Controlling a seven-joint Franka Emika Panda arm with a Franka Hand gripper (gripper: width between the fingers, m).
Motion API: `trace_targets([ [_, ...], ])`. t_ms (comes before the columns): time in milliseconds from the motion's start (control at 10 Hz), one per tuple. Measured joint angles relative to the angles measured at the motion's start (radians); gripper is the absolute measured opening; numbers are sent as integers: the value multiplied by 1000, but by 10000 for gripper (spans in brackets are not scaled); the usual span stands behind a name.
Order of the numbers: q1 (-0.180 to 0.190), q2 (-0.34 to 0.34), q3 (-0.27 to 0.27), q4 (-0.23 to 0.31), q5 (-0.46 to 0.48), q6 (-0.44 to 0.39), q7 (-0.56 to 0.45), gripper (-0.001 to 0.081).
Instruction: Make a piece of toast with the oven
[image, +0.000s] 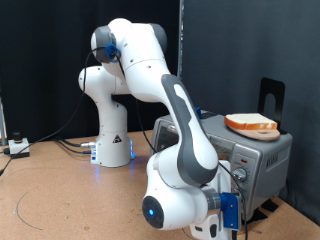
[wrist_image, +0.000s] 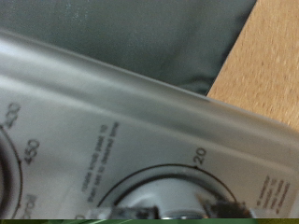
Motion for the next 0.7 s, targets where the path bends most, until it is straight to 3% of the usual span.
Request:
trace_targets([
  [400,-10,-68,5,-136,164,76,-420,103],
  [500,-13,-71,6,-148,186,76,-472,103],
  [700,-13,-73,5,-154,193,77,-486,103],
])
